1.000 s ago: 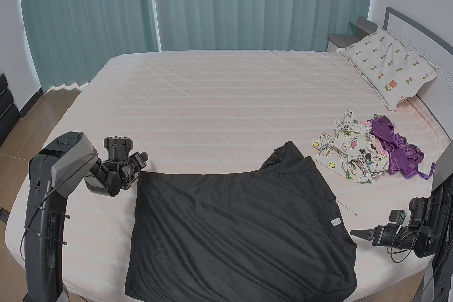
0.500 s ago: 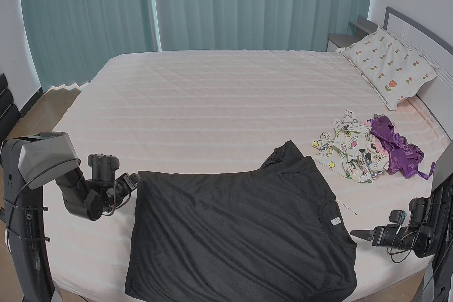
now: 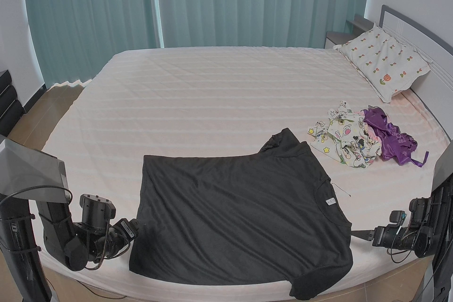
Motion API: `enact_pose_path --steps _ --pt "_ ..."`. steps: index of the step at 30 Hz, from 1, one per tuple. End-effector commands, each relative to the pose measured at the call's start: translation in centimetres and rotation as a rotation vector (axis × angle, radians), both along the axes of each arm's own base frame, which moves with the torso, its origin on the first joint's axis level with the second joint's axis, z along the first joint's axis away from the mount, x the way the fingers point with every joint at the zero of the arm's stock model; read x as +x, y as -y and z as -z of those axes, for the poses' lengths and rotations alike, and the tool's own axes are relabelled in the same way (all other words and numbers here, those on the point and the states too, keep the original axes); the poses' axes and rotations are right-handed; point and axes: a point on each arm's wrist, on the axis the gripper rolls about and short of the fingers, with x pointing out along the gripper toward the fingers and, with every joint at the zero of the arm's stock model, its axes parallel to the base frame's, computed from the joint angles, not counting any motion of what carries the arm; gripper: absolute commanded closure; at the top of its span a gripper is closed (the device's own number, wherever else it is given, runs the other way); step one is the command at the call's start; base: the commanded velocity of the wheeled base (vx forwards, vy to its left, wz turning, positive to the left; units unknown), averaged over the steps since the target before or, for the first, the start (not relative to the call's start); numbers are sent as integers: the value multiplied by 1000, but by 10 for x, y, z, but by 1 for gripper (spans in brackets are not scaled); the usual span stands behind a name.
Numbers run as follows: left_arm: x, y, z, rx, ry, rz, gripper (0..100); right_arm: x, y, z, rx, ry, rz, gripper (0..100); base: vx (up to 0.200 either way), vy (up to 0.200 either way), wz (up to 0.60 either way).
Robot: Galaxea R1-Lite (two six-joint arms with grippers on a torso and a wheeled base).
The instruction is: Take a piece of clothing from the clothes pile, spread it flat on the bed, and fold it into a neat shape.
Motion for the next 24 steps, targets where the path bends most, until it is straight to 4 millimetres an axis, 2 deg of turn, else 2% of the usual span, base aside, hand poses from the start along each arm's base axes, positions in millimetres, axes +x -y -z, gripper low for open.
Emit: enact_pose_path --steps 1,4,13,19,24 --pt "-16 3 6 -5 -45 24 0 -1 0 -1 0 4 -1 0 -200 0 0" --pt "-18 4 13 -3 -52 27 0 -1 0 -1 -1 3 -2 0 -200 0 0" --pt "-19 17 40 84 -37 36 0 -1 -1 -1 -1 3 -7 0 0 0 0" --pt "-18 28 43 102 -17 62 0 -1 -2 -1 -1 3 -8 0 0 0 0" --pt "-7 32 45 99 19 55 0 -1 -2 -1 -1 3 -8 0 0 0 0"
